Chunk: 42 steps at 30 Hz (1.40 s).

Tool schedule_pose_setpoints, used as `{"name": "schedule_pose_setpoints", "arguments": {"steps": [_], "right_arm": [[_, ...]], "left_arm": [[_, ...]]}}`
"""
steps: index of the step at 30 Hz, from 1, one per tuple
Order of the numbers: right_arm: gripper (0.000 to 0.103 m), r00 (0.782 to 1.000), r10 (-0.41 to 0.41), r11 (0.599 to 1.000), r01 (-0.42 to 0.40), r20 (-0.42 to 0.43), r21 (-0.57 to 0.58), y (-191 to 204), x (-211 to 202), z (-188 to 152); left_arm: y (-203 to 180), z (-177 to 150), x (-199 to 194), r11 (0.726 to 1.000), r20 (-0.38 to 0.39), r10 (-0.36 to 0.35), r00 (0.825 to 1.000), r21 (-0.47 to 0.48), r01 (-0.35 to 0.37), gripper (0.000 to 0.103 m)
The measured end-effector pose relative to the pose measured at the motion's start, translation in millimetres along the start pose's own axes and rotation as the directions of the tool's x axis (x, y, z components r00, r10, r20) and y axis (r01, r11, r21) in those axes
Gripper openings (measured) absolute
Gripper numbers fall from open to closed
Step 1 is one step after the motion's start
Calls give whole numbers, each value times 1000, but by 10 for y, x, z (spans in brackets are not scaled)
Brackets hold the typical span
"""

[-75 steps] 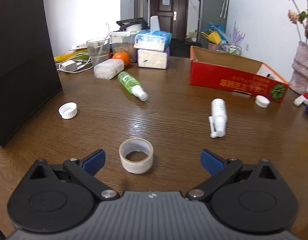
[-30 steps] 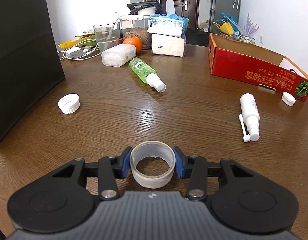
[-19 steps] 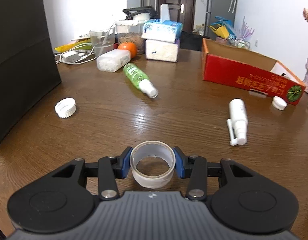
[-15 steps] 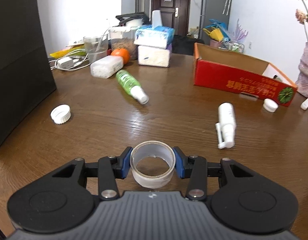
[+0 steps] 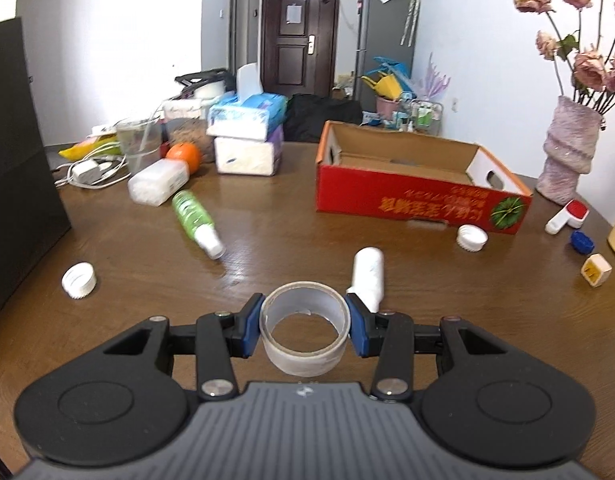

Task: Organize rigid objects
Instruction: 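Carry the tape roll with the left tool while the right tool carries the purple cap to the red box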

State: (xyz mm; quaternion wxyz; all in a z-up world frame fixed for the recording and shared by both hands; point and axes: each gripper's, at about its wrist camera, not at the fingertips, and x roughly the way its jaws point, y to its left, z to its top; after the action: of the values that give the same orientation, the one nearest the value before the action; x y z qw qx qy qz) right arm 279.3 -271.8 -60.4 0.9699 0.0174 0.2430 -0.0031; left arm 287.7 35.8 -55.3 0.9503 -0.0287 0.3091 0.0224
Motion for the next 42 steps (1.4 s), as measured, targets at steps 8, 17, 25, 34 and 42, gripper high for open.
{"name": "schedule_pose_setpoints", "arguments": {"steps": [8,17,25,34,42], "right_arm": [[53,997,63,998,-62,37,-32,360,51,287],[53,994,92,995,-90,59,-46,623,242,577],[53,992,93,995,-91,83,-38,710,468,778],[53,990,97,995,-94,98,-40,748,752,940],[53,991,108,994,-108,83,-4,680,1131,1075]], "left_arm": [[-252,258,33,999,31,-21,999,42,20,44],[-409,564,106,998,77,-29,997,60,24,44],[-491,764,247,998,104,-25,994,59,19,44],[-584,1022,552,1000,126,-8,992,26,5,44],[-664,1201,881,1000,131,8,991,11,-10,44]]}}
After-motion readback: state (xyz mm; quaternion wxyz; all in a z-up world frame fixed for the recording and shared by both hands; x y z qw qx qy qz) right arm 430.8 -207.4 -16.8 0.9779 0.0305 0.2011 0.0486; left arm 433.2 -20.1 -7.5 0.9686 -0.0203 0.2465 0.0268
